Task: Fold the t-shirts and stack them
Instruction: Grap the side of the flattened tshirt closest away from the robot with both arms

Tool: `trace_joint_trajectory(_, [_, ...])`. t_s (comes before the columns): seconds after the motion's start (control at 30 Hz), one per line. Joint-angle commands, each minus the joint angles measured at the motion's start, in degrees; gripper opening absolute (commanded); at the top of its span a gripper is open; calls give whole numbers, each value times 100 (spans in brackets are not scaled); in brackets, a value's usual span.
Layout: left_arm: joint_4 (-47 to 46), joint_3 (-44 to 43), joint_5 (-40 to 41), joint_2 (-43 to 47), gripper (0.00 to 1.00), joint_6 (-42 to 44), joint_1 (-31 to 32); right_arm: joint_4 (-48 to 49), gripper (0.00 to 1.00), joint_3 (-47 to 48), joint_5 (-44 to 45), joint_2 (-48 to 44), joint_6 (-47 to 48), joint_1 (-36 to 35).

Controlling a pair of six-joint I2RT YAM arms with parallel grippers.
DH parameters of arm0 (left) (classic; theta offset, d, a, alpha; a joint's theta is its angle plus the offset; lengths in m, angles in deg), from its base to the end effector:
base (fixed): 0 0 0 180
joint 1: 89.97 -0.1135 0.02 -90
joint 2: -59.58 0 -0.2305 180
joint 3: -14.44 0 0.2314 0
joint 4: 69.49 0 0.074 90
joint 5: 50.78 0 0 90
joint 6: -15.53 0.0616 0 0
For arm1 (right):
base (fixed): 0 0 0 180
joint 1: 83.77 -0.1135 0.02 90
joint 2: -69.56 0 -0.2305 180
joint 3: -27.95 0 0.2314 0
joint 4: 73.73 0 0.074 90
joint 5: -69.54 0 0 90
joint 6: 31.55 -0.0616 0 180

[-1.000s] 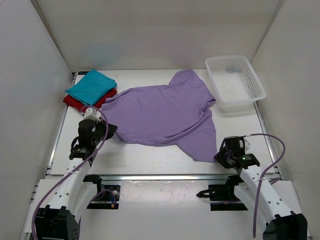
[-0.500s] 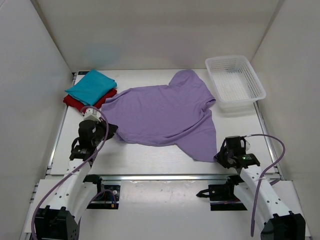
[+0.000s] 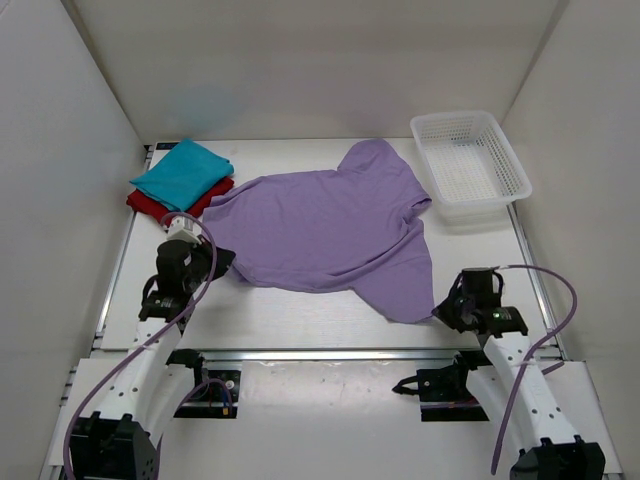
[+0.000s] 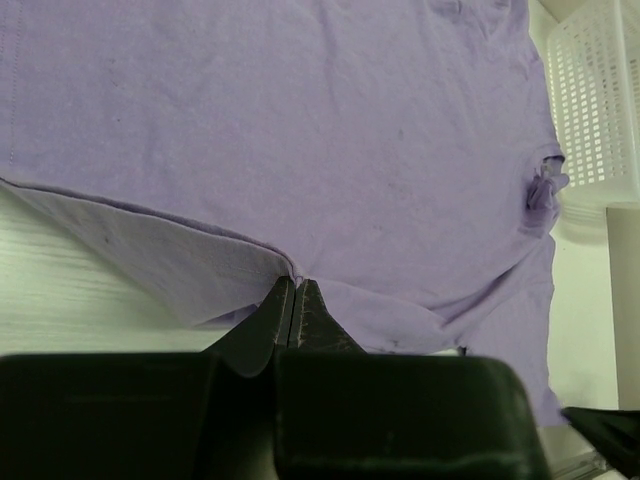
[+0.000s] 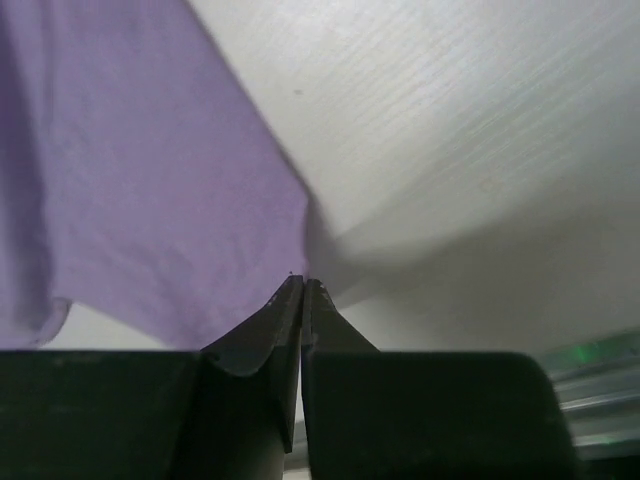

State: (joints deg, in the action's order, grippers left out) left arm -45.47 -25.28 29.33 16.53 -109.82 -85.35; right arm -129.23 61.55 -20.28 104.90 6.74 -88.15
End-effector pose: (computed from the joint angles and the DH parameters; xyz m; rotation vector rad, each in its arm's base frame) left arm 0.2007 -0.0268 0.1955 -0.4484 2.0477 -0.6056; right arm 0.1363 0.0102 0.1258 1.0498 2.3925 0.3575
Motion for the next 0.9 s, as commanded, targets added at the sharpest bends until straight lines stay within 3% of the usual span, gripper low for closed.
trace_joint_trajectory(0.0, [198, -202, -188, 121, 0, 151, -49, -617, 0, 1058, 218, -211, 388, -10])
trace_joint_trajectory(0.2, [1260, -888, 40, 341, 0, 660, -57, -2041, 0, 2324, 298, -659, 670, -141])
trace_joint_trajectory(0.57, [1904, -862, 48, 683, 0, 854, -216, -3468, 0, 3575, 887, -747, 486, -1038])
trace_joint_trajectory(0.77, [2221, -862, 443, 772, 0, 952, -58, -2345, 0, 2917, 843, -396, 625, -1635])
trace_joint_trajectory(0.87, [2169, -906, 532, 448, 0, 925, -75, -801, 1, 2583, 878, 69, 1020, -1567])
